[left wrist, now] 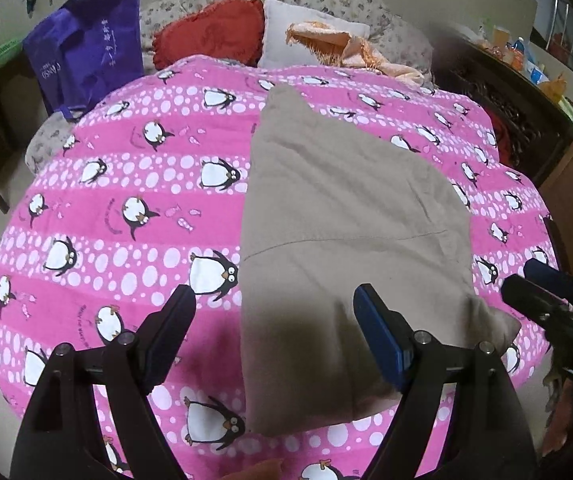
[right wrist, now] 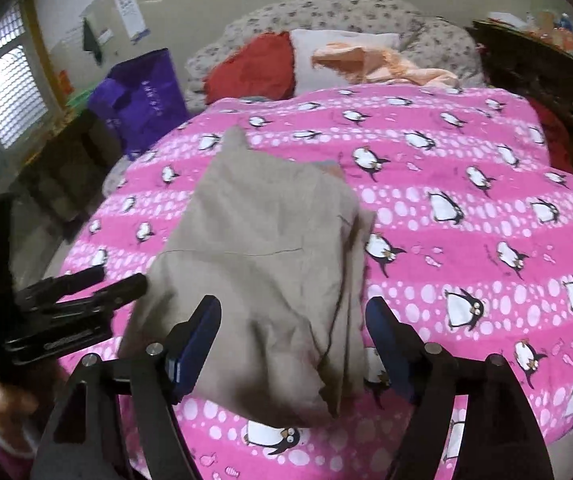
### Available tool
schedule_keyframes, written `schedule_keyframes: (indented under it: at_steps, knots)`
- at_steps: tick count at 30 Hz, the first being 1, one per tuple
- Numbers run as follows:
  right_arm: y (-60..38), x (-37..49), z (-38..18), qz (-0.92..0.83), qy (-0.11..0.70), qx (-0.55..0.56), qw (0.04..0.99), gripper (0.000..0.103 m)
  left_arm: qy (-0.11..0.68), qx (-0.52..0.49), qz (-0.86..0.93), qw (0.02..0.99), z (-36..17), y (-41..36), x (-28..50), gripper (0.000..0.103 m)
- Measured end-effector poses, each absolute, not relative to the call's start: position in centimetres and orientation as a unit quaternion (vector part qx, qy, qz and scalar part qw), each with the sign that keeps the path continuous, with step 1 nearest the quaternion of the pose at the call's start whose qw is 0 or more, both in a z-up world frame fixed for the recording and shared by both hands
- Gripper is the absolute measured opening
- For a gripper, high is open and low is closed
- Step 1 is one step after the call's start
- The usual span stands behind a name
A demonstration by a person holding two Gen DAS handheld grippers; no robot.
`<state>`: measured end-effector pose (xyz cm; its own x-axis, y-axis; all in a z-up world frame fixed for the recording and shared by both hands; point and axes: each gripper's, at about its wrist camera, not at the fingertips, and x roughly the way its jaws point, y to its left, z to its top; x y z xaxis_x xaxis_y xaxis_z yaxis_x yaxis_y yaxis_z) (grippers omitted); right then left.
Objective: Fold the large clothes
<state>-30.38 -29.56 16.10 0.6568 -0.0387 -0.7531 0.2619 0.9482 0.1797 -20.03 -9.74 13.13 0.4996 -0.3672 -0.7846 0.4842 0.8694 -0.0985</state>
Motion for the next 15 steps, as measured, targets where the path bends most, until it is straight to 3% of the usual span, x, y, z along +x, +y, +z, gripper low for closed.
schedule_keyframes:
  at_steps: [15]
  knots:
    - [-29.82,-30.09,15.36,-0.111,0.417,0.143,0.891,0.082,0.425,0.069,-0.234,0.872,13.49,-9.57,-20.25,0.081]
